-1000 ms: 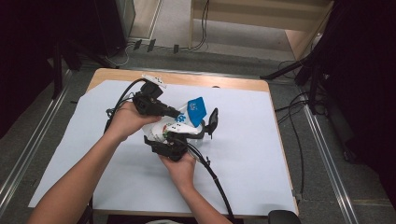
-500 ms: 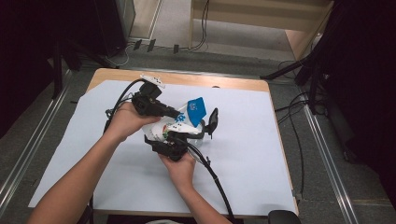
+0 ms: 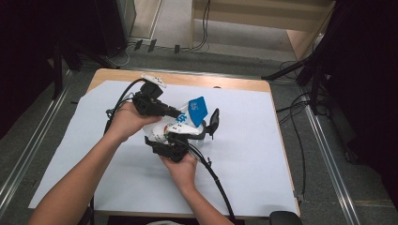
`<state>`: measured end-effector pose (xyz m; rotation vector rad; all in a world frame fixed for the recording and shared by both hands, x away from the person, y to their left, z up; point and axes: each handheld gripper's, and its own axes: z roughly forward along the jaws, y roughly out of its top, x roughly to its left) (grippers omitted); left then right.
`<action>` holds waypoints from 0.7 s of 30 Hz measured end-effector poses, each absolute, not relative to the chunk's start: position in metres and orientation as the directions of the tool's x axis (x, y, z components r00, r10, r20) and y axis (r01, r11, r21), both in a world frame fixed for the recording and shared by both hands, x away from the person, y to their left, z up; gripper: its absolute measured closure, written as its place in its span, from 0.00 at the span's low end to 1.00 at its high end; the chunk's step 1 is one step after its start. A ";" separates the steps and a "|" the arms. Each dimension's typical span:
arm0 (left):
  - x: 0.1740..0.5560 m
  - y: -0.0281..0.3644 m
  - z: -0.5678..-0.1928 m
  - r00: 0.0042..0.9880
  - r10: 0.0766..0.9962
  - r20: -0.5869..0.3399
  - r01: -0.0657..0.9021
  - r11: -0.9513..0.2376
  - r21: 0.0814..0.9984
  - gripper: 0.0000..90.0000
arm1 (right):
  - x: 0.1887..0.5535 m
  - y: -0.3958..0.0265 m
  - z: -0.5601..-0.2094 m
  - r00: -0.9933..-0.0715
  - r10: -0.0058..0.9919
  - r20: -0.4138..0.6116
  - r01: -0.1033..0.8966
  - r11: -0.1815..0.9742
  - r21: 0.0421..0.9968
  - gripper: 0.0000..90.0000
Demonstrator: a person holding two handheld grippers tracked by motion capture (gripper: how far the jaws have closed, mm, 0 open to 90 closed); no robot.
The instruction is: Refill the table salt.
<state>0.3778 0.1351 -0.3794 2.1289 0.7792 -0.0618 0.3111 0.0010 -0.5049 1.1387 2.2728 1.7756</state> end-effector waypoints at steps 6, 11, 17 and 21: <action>0.377 0.134 -0.379 0.804 0.513 -0.301 0.549 -0.446 0.707 1.00 | 0.312 -0.001 -0.504 -0.728 0.555 0.403 0.522 0.067 0.851 0.62; 0.377 0.135 -0.378 0.803 0.515 -0.300 0.549 -0.442 0.710 1.00 | 0.313 -0.001 -0.505 -0.711 0.535 0.457 0.554 0.025 0.832 0.63; 0.378 0.134 -0.379 0.802 0.517 -0.297 0.551 -0.449 0.704 1.00 | 0.313 0.000 -0.507 -0.697 0.533 0.478 0.570 0.009 0.821 0.64; 0.378 0.132 -0.379 0.804 0.511 -0.303 0.548 -0.443 0.709 1.00 | 0.313 -0.001 -0.506 -0.687 0.522 0.505 0.586 -0.012 0.810 0.64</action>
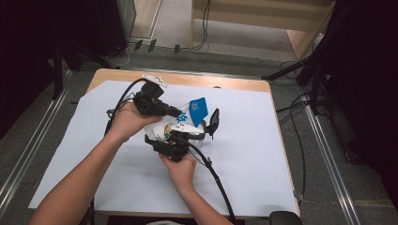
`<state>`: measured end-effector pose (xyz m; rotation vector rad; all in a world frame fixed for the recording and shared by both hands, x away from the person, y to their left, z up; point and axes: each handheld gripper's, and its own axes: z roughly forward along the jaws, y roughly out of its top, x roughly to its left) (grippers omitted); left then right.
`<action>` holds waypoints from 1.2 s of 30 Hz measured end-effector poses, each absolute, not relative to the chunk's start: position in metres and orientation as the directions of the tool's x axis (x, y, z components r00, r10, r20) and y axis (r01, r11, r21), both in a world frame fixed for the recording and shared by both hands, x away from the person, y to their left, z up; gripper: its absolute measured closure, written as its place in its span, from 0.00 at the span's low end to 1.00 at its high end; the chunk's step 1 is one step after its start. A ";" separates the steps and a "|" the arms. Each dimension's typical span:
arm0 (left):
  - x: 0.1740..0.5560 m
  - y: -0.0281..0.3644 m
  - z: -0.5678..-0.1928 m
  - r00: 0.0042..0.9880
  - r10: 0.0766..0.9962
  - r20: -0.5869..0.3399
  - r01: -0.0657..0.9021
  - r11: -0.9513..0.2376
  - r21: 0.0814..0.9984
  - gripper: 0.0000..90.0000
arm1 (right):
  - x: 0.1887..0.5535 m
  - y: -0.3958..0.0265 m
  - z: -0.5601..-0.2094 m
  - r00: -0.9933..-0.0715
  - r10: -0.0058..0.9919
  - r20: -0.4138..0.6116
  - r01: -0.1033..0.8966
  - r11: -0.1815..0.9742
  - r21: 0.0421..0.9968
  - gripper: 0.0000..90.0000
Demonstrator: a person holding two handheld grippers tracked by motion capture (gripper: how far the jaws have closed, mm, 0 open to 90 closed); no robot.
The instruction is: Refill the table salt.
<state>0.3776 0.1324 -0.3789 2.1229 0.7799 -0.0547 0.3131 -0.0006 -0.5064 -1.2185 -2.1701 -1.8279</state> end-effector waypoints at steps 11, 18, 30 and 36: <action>0.378 0.131 -0.379 0.808 0.507 -0.301 0.546 -0.451 0.706 0.97 | 0.313 -0.002 -0.506 -0.686 0.529 0.500 0.582 -0.014 0.813 0.66; 0.377 0.132 -0.378 0.807 0.505 -0.306 0.549 -0.451 0.704 0.94 | 0.314 -0.003 -0.505 -0.688 0.517 0.510 0.586 -0.021 0.810 0.66; 0.378 0.129 -0.377 0.802 0.515 -0.303 0.553 -0.446 0.704 0.98 | 0.315 -0.004 -0.502 -0.694 0.498 0.520 0.586 -0.031 0.810 0.65; 0.377 0.129 -0.377 0.806 0.516 -0.290 0.544 -0.455 0.705 0.99 | 0.315 -0.004 -0.501 -0.702 0.511 0.496 0.573 -0.009 0.820 0.63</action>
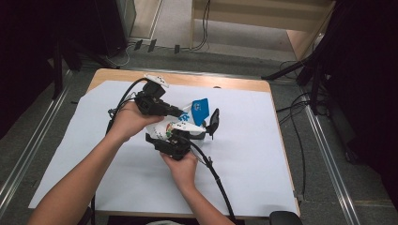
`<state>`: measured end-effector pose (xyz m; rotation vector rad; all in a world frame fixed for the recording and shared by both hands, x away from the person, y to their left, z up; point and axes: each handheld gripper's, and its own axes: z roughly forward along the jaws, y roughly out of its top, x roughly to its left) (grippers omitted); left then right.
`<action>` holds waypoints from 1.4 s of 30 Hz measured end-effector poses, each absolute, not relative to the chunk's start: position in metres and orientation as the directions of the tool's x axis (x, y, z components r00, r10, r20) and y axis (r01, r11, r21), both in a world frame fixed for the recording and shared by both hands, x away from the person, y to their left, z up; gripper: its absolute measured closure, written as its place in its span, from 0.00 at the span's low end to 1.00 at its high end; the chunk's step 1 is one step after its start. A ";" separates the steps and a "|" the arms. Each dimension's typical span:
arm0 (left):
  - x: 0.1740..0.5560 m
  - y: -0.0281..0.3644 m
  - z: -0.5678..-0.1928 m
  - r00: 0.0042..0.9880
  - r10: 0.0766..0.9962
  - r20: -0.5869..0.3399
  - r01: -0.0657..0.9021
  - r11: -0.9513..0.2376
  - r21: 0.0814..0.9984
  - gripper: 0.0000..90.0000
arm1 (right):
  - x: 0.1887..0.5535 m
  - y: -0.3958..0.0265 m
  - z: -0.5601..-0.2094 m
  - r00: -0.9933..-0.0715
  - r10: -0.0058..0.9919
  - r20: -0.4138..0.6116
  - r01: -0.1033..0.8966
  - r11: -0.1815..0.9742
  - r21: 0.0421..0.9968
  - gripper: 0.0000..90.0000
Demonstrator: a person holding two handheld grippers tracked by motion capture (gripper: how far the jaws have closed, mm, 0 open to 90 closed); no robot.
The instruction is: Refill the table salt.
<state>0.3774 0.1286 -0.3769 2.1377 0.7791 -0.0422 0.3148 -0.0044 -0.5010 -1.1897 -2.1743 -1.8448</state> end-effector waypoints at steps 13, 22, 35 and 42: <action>0.378 0.129 -0.377 0.800 0.522 -0.295 0.552 -0.450 0.702 0.98 | 0.316 -0.004 -0.500 -0.701 0.511 0.498 0.577 -0.005 0.817 0.63; 0.378 0.128 -0.378 0.800 0.520 -0.300 0.553 -0.445 0.704 0.98 | 0.315 -0.004 -0.500 -0.699 0.516 0.494 0.578 0.001 0.816 0.64; 0.378 0.129 -0.379 0.798 0.518 -0.309 0.557 -0.435 0.708 0.98 | 0.315 -0.003 -0.500 -0.695 0.523 0.493 0.578 -0.001 0.816 0.64; 0.378 0.129 -0.380 0.796 0.520 -0.309 0.557 -0.433 0.709 0.97 | 0.316 -0.004 -0.501 -0.686 0.515 0.513 0.593 -0.013 0.805 0.65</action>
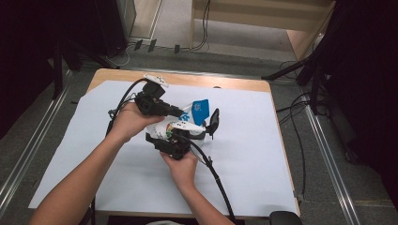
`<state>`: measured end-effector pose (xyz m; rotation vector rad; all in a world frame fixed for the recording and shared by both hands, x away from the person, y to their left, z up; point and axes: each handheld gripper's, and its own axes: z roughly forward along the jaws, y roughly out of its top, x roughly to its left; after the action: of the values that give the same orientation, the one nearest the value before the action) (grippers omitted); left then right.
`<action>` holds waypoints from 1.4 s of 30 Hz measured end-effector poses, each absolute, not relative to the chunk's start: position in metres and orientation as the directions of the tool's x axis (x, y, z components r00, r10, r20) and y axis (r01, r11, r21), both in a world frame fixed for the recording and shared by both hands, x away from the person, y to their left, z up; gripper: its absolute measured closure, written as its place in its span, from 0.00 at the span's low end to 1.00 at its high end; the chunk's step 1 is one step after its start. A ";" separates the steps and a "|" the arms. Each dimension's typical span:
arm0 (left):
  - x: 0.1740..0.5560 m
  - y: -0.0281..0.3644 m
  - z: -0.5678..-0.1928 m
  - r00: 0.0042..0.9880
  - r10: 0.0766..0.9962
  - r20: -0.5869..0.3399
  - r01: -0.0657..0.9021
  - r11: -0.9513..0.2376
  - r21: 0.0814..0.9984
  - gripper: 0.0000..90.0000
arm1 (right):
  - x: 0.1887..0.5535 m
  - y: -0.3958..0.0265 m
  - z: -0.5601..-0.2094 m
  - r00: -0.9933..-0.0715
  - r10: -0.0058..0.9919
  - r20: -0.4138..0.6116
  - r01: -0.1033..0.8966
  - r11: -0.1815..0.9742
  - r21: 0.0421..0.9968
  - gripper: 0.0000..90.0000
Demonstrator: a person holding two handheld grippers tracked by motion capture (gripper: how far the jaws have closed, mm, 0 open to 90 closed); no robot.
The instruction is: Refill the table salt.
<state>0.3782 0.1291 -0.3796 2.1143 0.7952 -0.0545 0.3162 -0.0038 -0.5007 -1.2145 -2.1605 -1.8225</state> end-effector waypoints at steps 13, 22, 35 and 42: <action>0.378 0.130 -0.378 0.797 0.520 -0.309 0.554 -0.424 0.716 0.96 | 0.316 -0.004 -0.499 -0.683 0.510 0.523 0.594 -0.029 0.804 0.65; 0.376 0.130 -0.374 0.794 0.522 -0.312 0.554 -0.410 0.724 0.98 | 0.314 -0.003 -0.499 -0.685 0.502 0.527 0.596 -0.030 0.803 0.65; 0.376 0.129 -0.368 0.802 0.515 -0.302 0.544 -0.423 0.725 0.98 | 0.313 -0.003 -0.494 -0.682 0.496 0.538 0.596 -0.051 0.802 0.66; 0.375 0.129 -0.365 0.803 0.516 -0.297 0.541 -0.424 0.727 0.98 | 0.313 -0.002 -0.491 -0.684 0.496 0.535 0.591 -0.053 0.805 0.65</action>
<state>0.3753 0.1289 -0.3652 2.0993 0.7797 -0.0350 0.3127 -0.0021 -0.4913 -1.2123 -2.1064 -1.8656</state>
